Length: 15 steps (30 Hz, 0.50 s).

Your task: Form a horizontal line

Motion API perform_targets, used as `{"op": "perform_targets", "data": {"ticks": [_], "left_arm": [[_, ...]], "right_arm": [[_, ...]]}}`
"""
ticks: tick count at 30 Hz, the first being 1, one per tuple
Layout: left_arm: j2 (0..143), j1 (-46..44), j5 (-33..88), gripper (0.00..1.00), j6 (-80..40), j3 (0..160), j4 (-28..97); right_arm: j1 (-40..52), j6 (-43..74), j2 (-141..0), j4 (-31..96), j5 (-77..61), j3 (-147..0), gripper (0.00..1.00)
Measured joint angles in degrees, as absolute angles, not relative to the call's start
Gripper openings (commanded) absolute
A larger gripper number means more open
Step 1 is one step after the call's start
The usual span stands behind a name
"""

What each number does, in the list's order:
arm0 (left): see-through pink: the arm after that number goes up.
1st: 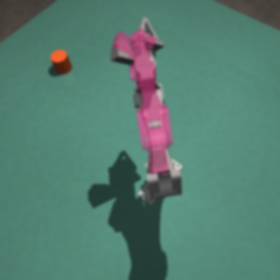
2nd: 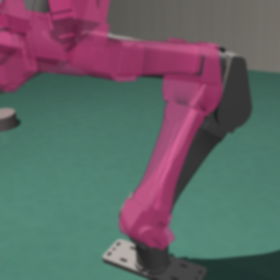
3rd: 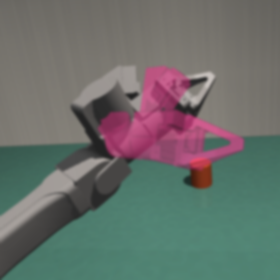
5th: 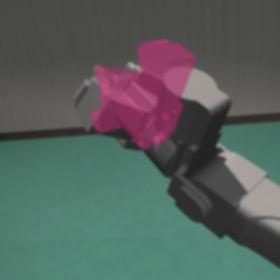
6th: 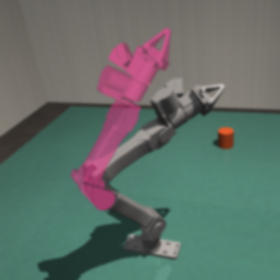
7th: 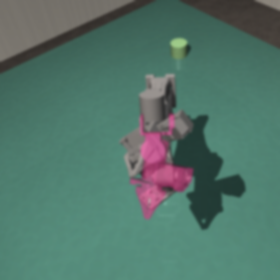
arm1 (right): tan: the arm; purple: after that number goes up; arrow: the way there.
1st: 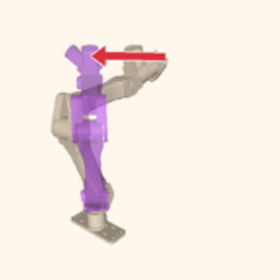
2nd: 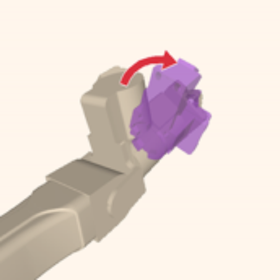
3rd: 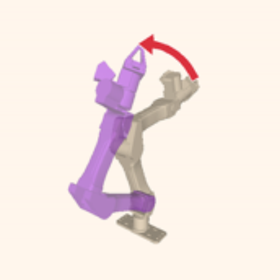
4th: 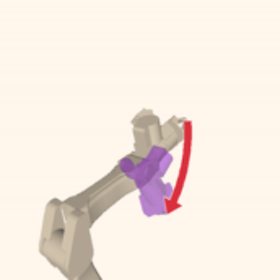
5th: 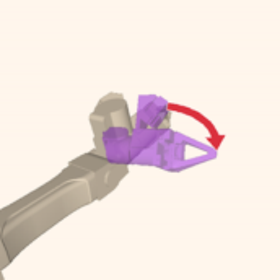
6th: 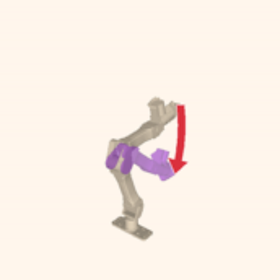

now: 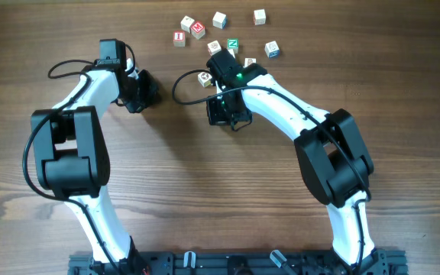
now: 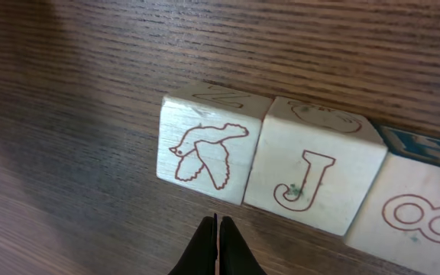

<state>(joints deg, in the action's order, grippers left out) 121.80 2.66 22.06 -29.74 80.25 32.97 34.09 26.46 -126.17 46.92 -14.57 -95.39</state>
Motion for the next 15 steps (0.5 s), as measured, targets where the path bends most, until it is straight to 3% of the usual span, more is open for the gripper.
{"op": "perform_targets", "data": {"ticks": [15], "left_arm": [[121.8, 2.7, 22.1, 0.04, -29.7, 80.2, 33.0]], "right_arm": [[34.1, 26.5, -126.2, 45.9, -14.1, -95.4, 0.04]]}}
